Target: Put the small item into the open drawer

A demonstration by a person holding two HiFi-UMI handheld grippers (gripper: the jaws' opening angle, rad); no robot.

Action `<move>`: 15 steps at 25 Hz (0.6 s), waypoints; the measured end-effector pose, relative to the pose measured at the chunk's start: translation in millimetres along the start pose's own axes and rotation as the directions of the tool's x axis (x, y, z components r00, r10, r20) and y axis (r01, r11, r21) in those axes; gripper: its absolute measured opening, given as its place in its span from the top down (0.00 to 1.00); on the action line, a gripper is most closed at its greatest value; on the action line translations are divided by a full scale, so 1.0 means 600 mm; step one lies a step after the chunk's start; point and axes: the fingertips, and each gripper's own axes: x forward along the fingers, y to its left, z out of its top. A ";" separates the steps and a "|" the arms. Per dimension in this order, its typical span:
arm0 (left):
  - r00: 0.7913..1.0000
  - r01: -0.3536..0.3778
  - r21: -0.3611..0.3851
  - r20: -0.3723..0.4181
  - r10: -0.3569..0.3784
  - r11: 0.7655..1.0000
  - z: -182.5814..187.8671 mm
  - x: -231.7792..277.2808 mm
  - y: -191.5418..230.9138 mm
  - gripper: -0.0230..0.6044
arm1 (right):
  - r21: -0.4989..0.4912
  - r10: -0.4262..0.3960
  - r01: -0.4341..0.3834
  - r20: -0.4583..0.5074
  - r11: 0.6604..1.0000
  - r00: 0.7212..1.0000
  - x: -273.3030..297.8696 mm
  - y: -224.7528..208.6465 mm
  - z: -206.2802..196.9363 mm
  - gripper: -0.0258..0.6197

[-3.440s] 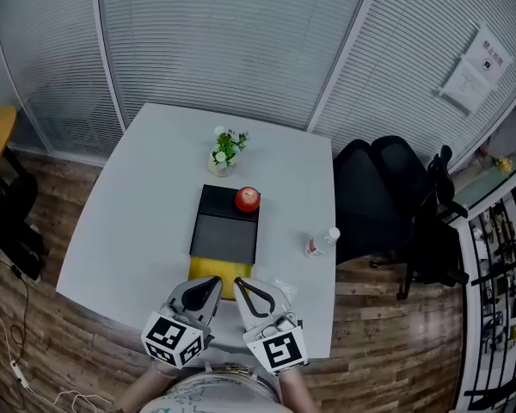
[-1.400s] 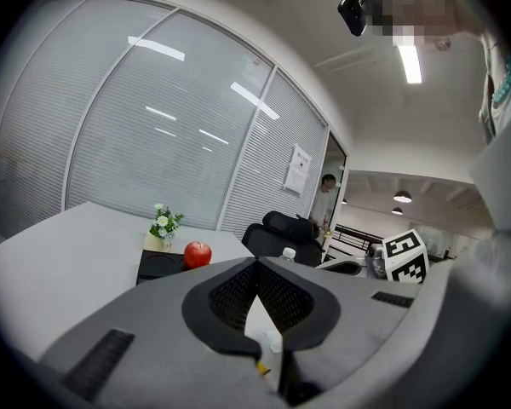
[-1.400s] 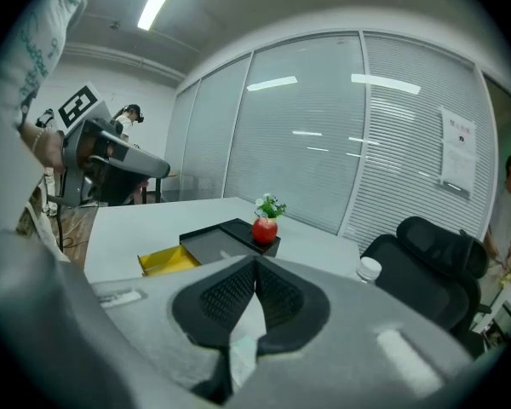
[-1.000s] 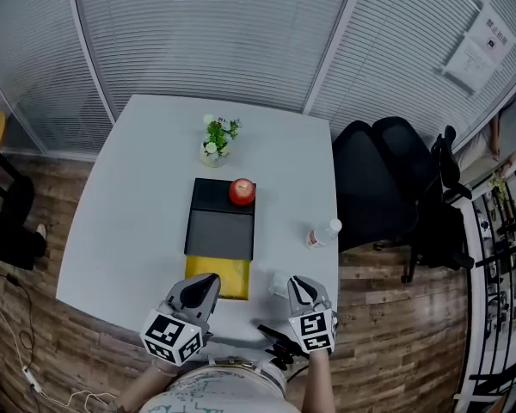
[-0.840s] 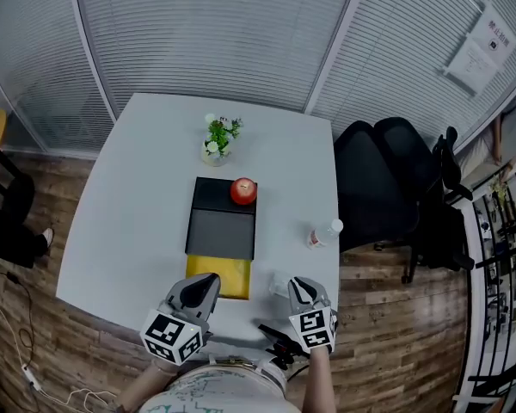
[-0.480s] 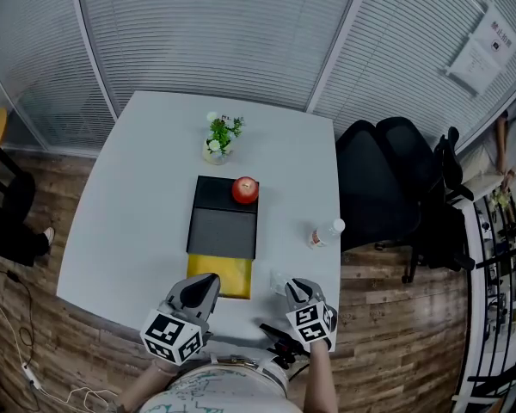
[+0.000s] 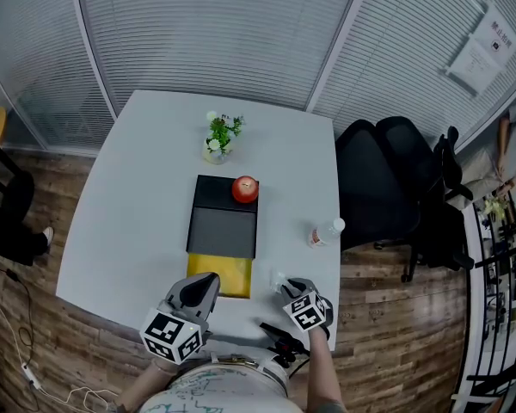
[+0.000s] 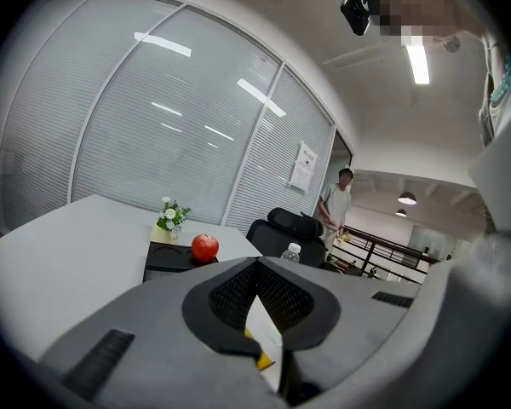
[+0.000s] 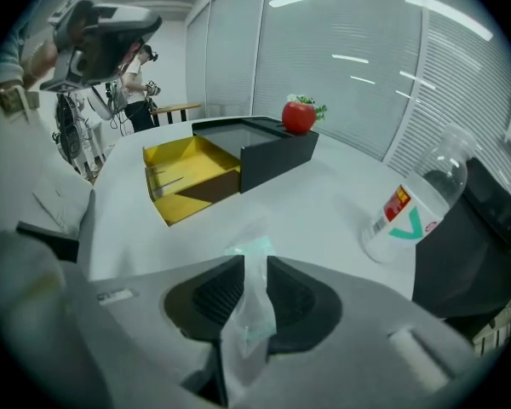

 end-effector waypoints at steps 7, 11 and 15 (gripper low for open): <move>1.000 0.000 -0.004 -0.002 0.000 1.000 -0.002 0.001 0.002 0.97 | 0.027 0.020 -0.020 -0.030 0.999 0.999 0.026 -0.003 -0.015 0.84; 1.000 0.004 -0.003 0.000 -0.004 1.000 -0.003 -0.003 -0.002 0.97 | 0.044 0.025 -0.024 -0.029 0.999 0.999 0.022 0.001 -0.018 0.87; 1.000 0.007 -0.003 -0.002 -0.007 1.000 -0.006 -0.002 -0.002 0.97 | 0.028 0.021 -0.020 -0.035 0.999 0.999 0.023 0.003 -0.017 0.94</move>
